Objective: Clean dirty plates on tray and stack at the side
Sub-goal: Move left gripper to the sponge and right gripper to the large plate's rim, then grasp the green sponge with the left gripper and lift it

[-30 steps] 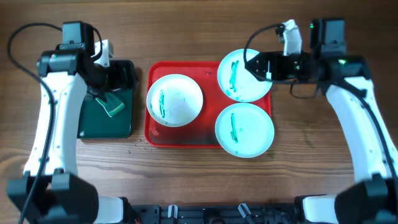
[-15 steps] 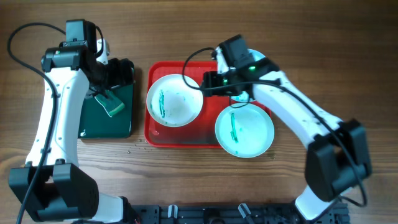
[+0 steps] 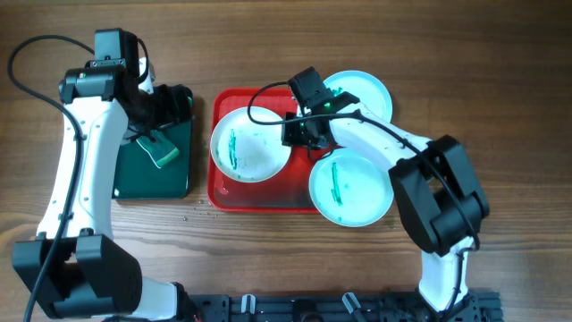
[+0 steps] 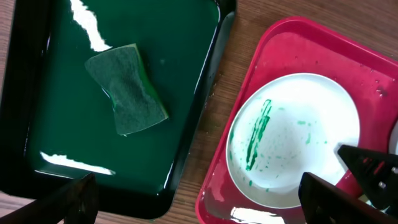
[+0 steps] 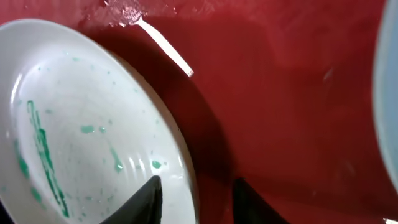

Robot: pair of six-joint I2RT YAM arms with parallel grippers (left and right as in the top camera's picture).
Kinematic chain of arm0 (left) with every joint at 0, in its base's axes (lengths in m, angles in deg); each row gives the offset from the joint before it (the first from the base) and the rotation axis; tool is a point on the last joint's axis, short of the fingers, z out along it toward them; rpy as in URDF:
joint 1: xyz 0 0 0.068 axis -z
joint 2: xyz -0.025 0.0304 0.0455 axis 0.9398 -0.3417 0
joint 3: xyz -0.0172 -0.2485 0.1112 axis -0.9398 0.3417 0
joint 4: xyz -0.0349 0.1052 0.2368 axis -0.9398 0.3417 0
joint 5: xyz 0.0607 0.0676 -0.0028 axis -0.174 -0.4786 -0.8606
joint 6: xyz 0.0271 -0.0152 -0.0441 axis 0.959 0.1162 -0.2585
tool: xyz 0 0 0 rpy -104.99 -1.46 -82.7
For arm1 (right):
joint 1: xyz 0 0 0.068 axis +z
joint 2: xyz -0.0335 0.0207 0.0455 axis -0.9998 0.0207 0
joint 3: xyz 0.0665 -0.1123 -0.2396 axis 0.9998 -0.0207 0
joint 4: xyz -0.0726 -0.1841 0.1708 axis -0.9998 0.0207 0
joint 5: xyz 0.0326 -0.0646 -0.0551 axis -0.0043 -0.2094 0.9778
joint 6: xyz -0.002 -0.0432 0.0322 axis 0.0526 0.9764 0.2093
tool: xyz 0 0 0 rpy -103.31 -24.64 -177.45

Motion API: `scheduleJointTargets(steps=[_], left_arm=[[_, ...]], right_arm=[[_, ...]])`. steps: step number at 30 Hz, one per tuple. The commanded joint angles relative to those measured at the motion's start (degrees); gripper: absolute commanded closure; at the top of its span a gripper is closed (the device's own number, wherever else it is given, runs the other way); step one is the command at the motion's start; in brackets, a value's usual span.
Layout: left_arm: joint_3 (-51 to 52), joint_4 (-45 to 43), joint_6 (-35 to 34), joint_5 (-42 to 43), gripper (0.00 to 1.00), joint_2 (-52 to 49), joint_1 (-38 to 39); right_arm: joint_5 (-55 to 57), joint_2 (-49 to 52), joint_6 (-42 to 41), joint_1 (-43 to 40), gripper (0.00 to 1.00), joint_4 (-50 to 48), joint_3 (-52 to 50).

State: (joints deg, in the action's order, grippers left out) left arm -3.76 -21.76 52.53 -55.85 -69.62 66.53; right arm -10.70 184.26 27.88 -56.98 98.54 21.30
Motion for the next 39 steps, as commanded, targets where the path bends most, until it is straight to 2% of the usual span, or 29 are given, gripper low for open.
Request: scheduleJointTargets(steps=[1, 5, 7, 10, 12, 16, 20, 24, 26, 30, 32, 33, 35, 39], left_arm=[[-0.9, 0.2, -1.0, -2.0, 0.02, -2.7, -0.4], [-0.7, -0.7, -5.3, -5.8, 0.17, -5.5, -1.5], [-0.7, -1.9, -5.3, -5.9, 0.34, -7.1, -2.1], [-0.7, -3.8, -5.2, -6.3, 0.48, -10.3, -2.7], [-0.7, -4.7, -5.2, -6.3, 0.53, -11.9, -2.7], [-0.7, -8.3, -5.3, -7.2, 0.79, -16.2, -2.7], [-0.7, -8.9, -7.0, -9.6, 0.82, -18.3, -2.7], [-0.7, -6.8, -8.6, -13.1, 0.71, -17.9, -2.8], [-0.7, -5.9, -8.7, -14.1, 0.62, -17.9, -2.9], [-0.6, -5.4, -8.6, -14.0, 0.57, -18.1, -2.9], [-0.6, -6.3, -7.9, -14.0, 0.51, -18.6, -2.9], [-0.6, -6.5, -7.8, -14.0, 0.52, -18.8, -2.9], [-0.6, -7.1, -7.8, -14.0, 0.66, -19.5, -2.9], [-0.6, -7.8, -7.8, -14.3, 0.66, -21.6, -2.9]], right_arm=[[0.7, 2.6, -3.4, 1.3, 0.73, -0.6, 1.1], [1.8, 2.6, -3.4, 1.7, 0.84, -0.5, 1.1], [1.8, 2.6, -3.4, 1.7, 0.96, -0.5, 1.1], [1.8, 2.6, -3.4, 1.7, 0.96, -0.5, 1.1], [1.8, 2.6, -3.4, 1.7, 0.96, -0.7, 1.1], [0.9, 2.6, -2.2, 1.7, 0.96, -1.1, 1.1], [0.9, 2.6, -2.2, 1.7, 0.96, -1.2, 1.1], [0.9, 2.6, -2.3, 1.7, 0.96, -1.4, 1.1], [0.9, 2.6, -2.3, 1.7, 0.96, -1.4, 1.1], [0.9, 2.6, -2.4, 1.7, 0.96, -1.6, 1.1], [0.9, 2.6, -2.4, 1.7, 0.95, -1.6, 1.1], [0.9, 2.6, -2.4, 1.7, 0.95, -1.6, 1.1], [0.6, 2.6, -2.3, 1.7, 0.95, -1.9, 1.1], [0.5, 2.6, -2.1, 1.7, 0.95, -2.0, 1.1]])
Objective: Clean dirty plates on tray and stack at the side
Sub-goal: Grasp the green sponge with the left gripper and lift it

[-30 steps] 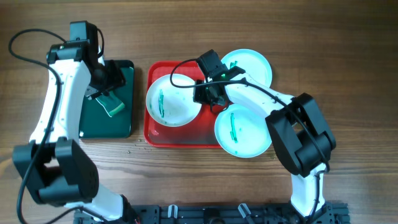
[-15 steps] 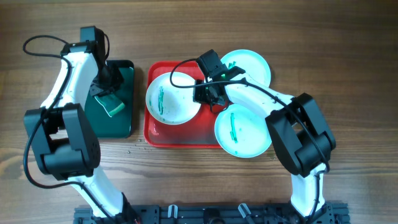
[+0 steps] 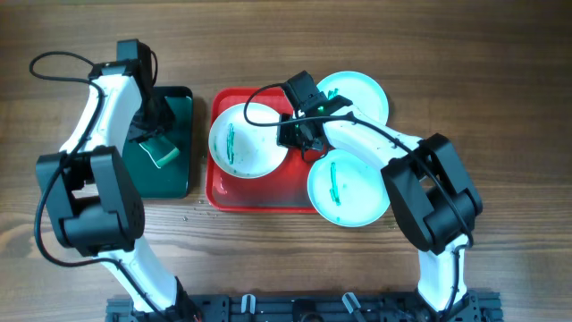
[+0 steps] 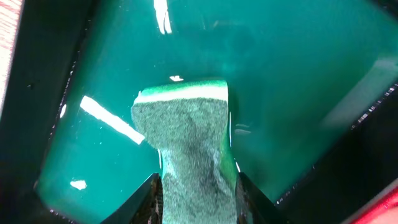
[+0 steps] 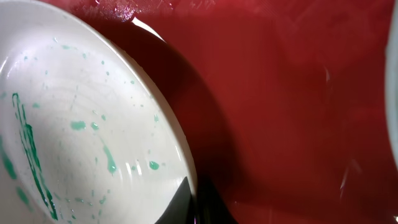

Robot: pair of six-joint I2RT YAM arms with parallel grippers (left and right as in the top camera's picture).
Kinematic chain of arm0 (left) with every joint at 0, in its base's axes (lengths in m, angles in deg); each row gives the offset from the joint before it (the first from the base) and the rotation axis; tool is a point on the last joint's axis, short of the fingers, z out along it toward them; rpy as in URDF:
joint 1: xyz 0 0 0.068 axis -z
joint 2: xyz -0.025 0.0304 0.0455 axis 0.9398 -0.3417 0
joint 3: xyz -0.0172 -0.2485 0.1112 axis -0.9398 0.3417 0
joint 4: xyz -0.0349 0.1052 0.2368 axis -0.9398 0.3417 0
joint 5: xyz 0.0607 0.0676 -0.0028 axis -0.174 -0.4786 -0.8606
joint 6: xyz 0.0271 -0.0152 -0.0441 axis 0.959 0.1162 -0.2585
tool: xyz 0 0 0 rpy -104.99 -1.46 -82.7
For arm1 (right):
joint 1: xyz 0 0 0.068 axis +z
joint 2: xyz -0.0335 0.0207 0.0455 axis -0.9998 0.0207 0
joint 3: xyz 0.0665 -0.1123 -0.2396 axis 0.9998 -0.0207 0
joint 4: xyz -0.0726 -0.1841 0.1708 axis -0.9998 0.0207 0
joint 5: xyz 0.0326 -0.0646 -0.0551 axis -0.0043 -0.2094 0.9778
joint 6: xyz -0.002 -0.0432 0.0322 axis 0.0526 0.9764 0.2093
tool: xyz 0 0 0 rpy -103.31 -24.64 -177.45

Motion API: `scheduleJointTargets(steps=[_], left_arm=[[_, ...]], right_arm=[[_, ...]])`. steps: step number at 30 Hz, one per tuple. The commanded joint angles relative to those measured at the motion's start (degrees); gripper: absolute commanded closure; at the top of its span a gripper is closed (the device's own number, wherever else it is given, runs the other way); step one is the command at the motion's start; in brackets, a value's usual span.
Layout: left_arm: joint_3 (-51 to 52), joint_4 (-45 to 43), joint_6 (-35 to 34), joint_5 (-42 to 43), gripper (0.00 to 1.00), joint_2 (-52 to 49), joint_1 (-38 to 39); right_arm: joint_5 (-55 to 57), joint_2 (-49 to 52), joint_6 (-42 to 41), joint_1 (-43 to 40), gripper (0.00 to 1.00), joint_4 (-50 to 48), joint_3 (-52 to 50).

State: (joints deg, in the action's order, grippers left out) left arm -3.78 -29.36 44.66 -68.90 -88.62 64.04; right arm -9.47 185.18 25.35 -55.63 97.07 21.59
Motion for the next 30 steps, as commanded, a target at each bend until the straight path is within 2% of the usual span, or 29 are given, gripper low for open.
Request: scheduleJointTargets(steps=[1, 5, 8, 12, 18, 19, 20, 21, 22, 30], left_arm=[[-0.6, -0.2, 0.0, -1.2, 0.67, -3.2, -0.4], [-0.6, -0.4, -0.2, -1.2, 0.70, -4.6, -0.4], [-0.6, -0.8, -0.1, -1.2, 0.76, -5.4, -0.4], [-0.1, -0.8, -0.2, -1.2, 0.72, -6.0, -0.4], [2.8, -2.7, -0.2, -1.1, 0.72, -6.3, -0.4], [3.1, -3.0, -0.2, -1.1, 0.74, -6.3, -0.4], [3.1, -3.0, -0.2, -1.1, 0.80, -6.3, -0.4], [3.1, -3.0, -0.2, -1.2, 0.93, -6.3, -0.4], [3.1, -3.2, -0.2, -1.1, 0.96, -6.3, -0.4], [2.5, -0.1, -0.1, 0.0, 0.96, -4.3, -0.4]], right_arm=[[-0.8, 1.7, 0.4, 0.4, 0.95, -0.5, 0.9], [-0.8, 1.7, 0.4, 0.4, 0.95, -0.5, 0.9], [-0.8, 1.7, 0.4, 0.4, 0.95, -0.5, 0.9], [-0.8, 1.7, 0.4, 0.4, 0.95, -0.5, 0.9], [-0.8, 1.7, 0.4, 0.4, 0.95, -0.5, 0.9], [-0.8, 1.7, 0.4, 0.4, 0.95, -0.6, 0.9], [-0.8, 1.7, 0.3, 0.4, 0.95, -0.6, 0.9], [-0.8, 1.7, 0.3, 0.4, 0.95, -0.6, 0.9], [-1.0, 1.7, 0.3, 0.4, 0.95, -0.6, 0.9], [-2.9, 1.2, 1.0, 0.3, 0.96, -0.6, 1.1]])
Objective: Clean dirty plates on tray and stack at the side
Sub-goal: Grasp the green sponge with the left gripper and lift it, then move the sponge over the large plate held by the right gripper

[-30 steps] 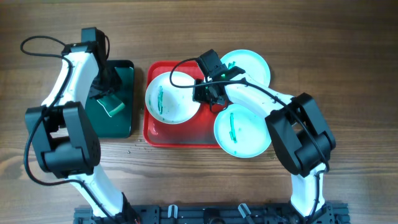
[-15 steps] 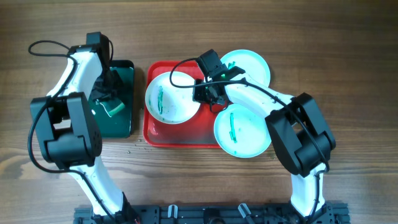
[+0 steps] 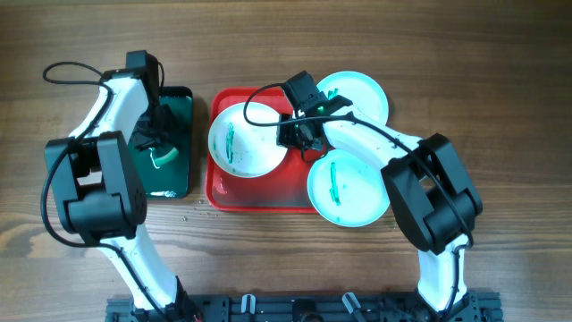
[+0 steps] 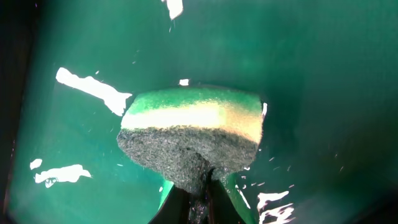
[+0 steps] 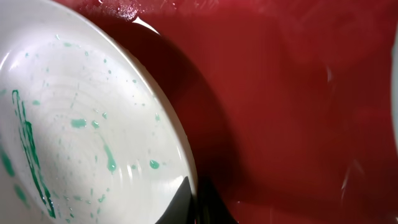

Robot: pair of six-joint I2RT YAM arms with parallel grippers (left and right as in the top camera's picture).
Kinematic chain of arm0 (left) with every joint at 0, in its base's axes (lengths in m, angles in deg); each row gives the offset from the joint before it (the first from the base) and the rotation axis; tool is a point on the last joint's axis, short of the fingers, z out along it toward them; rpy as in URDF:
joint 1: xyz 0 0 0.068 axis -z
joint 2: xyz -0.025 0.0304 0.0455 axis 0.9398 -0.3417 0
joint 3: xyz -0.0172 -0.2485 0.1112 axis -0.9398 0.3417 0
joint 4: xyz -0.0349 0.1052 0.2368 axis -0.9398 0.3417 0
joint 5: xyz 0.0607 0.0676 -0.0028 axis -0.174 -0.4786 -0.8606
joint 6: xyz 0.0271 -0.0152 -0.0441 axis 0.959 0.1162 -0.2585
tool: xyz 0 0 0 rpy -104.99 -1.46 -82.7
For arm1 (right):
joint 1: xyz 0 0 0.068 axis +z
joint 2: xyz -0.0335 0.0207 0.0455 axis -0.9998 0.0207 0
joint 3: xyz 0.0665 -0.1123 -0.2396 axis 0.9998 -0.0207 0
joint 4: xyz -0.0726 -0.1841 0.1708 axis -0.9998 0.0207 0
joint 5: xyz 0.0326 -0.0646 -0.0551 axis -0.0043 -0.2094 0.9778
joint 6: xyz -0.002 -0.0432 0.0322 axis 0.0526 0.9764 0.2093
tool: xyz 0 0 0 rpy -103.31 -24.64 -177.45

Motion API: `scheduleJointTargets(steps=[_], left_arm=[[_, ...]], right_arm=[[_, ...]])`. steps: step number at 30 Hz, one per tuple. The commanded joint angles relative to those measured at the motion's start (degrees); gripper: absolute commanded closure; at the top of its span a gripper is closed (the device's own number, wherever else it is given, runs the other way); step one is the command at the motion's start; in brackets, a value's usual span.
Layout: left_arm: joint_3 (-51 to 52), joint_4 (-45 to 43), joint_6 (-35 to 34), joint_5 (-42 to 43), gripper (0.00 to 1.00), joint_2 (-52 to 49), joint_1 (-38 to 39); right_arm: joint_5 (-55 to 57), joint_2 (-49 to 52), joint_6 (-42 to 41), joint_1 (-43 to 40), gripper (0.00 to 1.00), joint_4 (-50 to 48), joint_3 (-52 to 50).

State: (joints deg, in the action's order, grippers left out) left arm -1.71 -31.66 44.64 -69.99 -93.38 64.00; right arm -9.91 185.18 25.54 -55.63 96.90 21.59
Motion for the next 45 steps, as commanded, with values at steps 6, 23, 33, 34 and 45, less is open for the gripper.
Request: scheduleJointTargets(steps=[6, 23, 33, 34, 45], left_arm=[[-2.7, 5.9, 7.5, 10.8, 0.96, 9.0, -0.3], [3.2, -2.5, 11.7, 23.7, 0.96, 14.6, 16.0], [10.4, -16.9, 10.0, 12.3, 0.96, 4.6, 19.2], [10.4, -18.3, 10.0, 12.3, 0.96, 4.0, 19.5], [10.4, -8.8, 18.8, 36.3, 0.96, 3.5, 25.2]], right_arm=[[-2.3, -1.9, 5.2, 0.3, 0.96, 1.2, 1.1], [-4.7, -2.3, 6.0, -3.9, 0.96, 4.6, 0.1], [-4.6, -2.3, 6.0, -3.9, 0.96, 3.7, 0.1], [-4.6, -2.3, 6.0, -3.9, 0.96, 3.7, 0.1], [-4.7, -2.3, 6.2, -3.8, 0.96, 3.3, 0.1]])
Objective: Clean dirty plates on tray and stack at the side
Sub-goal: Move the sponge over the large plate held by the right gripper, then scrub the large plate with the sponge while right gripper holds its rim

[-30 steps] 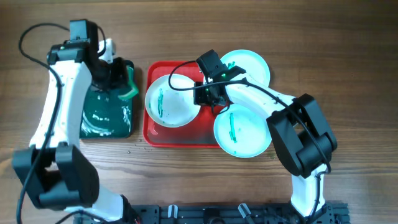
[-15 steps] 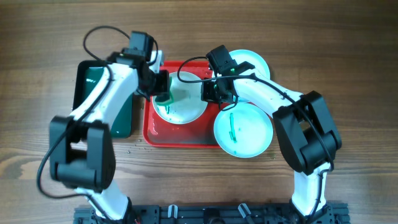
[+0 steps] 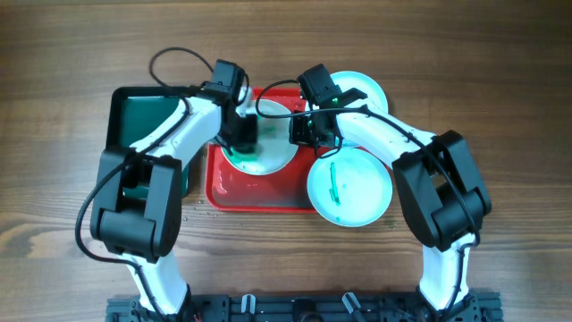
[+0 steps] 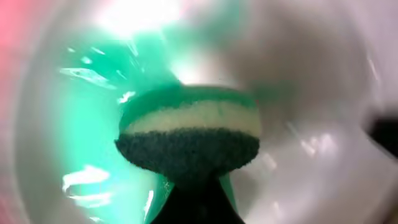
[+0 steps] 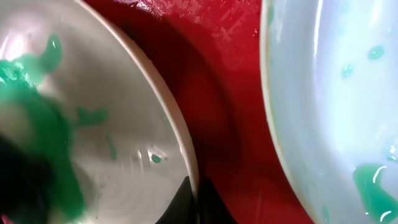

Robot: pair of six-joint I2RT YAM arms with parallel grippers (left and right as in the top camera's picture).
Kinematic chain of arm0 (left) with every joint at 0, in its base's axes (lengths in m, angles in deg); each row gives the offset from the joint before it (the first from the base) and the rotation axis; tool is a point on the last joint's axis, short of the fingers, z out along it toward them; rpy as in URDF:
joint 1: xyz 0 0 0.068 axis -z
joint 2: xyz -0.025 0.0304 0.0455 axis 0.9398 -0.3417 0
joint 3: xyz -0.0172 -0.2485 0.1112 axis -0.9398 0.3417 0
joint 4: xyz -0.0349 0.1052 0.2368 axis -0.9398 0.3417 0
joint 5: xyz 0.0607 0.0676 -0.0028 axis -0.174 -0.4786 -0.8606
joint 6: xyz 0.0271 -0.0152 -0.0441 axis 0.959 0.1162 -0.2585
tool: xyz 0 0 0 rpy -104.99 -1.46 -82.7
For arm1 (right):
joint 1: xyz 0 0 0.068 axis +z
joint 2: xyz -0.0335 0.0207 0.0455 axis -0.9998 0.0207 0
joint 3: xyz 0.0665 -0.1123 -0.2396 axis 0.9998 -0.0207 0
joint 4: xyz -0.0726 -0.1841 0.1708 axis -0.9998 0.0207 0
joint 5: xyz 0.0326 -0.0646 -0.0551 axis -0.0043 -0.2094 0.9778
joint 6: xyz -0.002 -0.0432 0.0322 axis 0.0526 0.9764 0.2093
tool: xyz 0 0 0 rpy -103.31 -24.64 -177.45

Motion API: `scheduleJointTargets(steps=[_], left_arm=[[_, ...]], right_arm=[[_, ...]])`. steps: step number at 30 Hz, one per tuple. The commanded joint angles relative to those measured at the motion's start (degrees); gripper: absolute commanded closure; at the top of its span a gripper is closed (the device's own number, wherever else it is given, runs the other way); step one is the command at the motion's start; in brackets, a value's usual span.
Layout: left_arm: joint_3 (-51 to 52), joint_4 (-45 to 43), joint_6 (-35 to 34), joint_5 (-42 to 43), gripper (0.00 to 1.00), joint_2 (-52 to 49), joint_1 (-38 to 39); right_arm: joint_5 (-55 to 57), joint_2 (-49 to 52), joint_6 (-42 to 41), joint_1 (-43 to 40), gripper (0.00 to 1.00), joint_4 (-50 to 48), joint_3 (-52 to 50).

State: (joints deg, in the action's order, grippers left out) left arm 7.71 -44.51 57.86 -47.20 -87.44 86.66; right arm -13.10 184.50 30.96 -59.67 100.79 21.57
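Observation:
A white plate [image 3: 279,152] smeared with green sits on the red tray [image 3: 234,192]. My left gripper [image 3: 239,143] is shut on a green and yellow sponge [image 4: 188,132], which presses into that plate [image 4: 323,149] amid wet green streaks. My right gripper [image 3: 302,132] is shut on the plate's right rim [image 5: 186,162]. A second plate [image 3: 350,187] with a green mark overlaps the tray's right edge. A third plate [image 3: 366,88] lies behind it on the table.
A dark tray of green liquid [image 3: 147,112] stands to the left of the red tray. Both arms cross over the red tray's back half. Wooden table surrounds everything.
My left gripper has left the green liquid tray with the sponge and now presses it into the plate on the red tray. The right gripper keeps its hold on the rim.
At first my left gripper stood open above the sponge in the liquid tray, and my right was open at the plate's rim. Then the left straddled the sponge and the right shut on the rim. Later the left held the sponge, now on the plate.

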Motion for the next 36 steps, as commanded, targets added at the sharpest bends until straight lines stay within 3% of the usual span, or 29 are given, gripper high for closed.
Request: scheduleJointTargets(steps=[1, 5, 10, 12, 15, 19, 22, 27, 30, 34, 36], left_arm=[[1.0, 5.4, 7.1, 15.0, 0.96, -2.4, 2.8], [1.0, 1.7, 6.8, 15.0, 0.96, -2.4, 2.1], [1.0, -10.2, 1.2, 6.1, 0.96, -2.4, 1.4], [1.0, -13.1, 0.1, -0.2, 0.96, -2.4, 1.5], [1.0, -13.3, -4.6, -17.6, 0.96, -2.5, 1.5], [1.0, -10.3, -4.6, -22.4, 0.96, -2.5, 1.5], [0.9, -4.7, -1.9, -15.5, 0.96, -2.5, 1.5], [0.9, 8.4, 13.7, 9.7, 0.96, -2.5, 1.5], [0.9, 11.0, 18.5, 18.0, 0.96, -2.5, 1.5], [0.9, 4.4, 16.2, 18.7, 0.96, -2.5, 1.5], [0.9, -0.6, 13.6, 14.3, 0.96, -2.5, 1.5]], right_arm=[[-1.5, -1.6, 0.8, 0.2, 0.96, -0.6, 0.1], [-2.1, -1.6, 0.8, 0.3, 0.96, -0.3, 0.1], [-3.2, -1.6, 0.8, 1.0, 0.96, 0.0, 0.1], [-3.1, -1.6, 0.9, 1.5, 0.96, 0.0, 0.1], [-3.1, -1.6, 1.0, 1.7, 0.96, -0.1, 0.1], [-2.7, -1.6, 0.7, 1.7, 0.96, -0.2, 0.1], [-2.5, -1.6, 0.5, 1.7, 0.95, -0.1, 0.1], [-2.5, -1.6, 0.6, 1.6, 0.96, -0.4, 0.1], [-2.6, -1.6, 0.6, 1.6, 0.96, -0.6, 0.1], [-3.2, -1.6, 0.6, 1.6, 0.96, -0.6, 0.1], [-3.2, -1.6, 0.7, 1.6, 0.95, -0.5, 0.1]])
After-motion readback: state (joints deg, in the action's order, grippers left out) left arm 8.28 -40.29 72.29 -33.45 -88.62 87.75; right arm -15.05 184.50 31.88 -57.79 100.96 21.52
